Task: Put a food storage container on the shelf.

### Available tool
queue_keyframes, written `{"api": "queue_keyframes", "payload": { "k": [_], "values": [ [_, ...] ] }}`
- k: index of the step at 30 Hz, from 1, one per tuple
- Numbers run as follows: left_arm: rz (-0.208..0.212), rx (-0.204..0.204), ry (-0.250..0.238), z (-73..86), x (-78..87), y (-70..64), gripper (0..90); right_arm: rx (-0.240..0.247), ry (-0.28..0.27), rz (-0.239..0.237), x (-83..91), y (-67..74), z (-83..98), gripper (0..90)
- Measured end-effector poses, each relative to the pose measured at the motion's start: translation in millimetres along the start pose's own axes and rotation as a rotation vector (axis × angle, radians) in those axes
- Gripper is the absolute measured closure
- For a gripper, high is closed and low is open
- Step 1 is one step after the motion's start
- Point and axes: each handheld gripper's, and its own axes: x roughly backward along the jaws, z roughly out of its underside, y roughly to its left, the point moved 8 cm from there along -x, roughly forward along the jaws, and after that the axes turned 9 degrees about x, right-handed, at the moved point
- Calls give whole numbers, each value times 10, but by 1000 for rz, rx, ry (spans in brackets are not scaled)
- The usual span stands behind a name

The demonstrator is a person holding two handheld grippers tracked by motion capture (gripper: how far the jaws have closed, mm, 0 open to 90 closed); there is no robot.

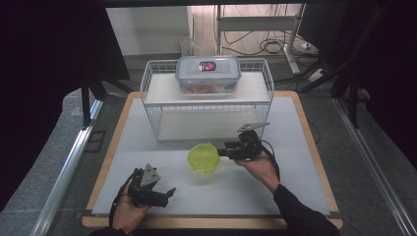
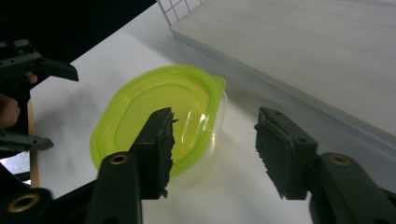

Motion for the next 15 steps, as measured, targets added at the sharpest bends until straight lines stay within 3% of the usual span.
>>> {"api": "queue_keyframes", "payload": {
  "k": [5, 9, 12, 15],
  "values": [
    [1, -11, 5, 4, -2, -13, 49, -32, 20, -34, -187, -6, -57, 562],
    [3, -18, 9, 8, -12, -23, 49, -84, 40, -50, -292, -48, -41, 611],
    [1, -25, 15, 14, -20, -28, 50, -102, 54, -70, -337, -46, -18, 636],
    [2, -31, 14, 12, -22, -37, 50, -151, 51, -108, -349, -42, -11, 673]
  ]
}}
